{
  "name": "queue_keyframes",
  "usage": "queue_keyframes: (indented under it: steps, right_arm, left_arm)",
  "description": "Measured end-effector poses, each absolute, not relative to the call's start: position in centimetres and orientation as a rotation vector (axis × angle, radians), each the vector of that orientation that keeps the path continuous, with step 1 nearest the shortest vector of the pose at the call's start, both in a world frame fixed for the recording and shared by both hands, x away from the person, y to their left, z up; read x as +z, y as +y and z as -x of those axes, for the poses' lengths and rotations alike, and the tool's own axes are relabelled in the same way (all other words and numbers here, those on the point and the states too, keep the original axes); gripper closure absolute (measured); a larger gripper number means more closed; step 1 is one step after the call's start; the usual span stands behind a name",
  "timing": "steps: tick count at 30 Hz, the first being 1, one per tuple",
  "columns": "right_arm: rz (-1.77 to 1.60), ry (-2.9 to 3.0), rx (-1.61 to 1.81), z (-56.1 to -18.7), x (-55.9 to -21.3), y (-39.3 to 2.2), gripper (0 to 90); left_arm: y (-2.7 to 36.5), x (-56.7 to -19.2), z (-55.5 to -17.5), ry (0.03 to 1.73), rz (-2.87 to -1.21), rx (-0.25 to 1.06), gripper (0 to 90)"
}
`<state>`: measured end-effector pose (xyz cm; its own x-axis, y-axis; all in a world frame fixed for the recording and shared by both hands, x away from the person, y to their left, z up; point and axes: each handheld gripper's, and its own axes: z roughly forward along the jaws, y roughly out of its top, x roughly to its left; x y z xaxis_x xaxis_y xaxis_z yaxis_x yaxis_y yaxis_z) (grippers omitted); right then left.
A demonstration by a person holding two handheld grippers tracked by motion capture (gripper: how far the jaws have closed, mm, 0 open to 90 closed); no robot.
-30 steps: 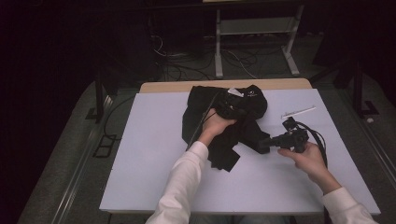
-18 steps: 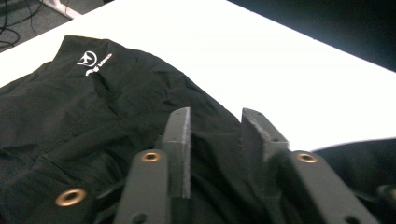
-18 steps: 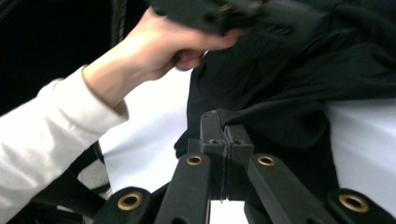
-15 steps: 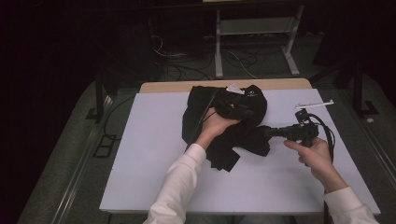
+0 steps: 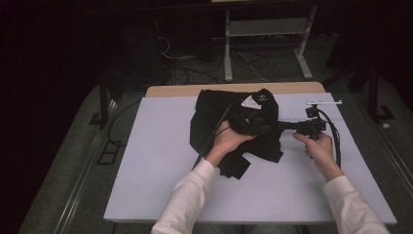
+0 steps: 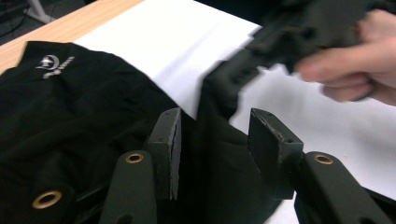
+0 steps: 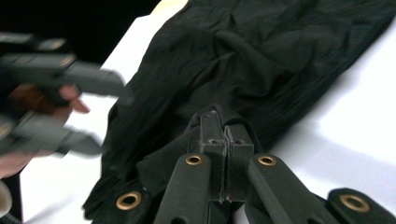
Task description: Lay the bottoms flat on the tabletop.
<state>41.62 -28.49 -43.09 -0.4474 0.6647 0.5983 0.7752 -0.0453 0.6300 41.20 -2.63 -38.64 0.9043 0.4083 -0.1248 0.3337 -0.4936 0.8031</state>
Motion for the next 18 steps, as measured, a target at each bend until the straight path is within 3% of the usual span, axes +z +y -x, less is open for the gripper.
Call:
queue_keyframes:
  steps: [18]
  right_arm:
    - [1.724,-2.126,-1.404,-43.1,-45.6,-30.0,87.5]
  left_arm:
    - [-6.3,-43.7,-37.8,0.360,-2.301,0.003,57.1]
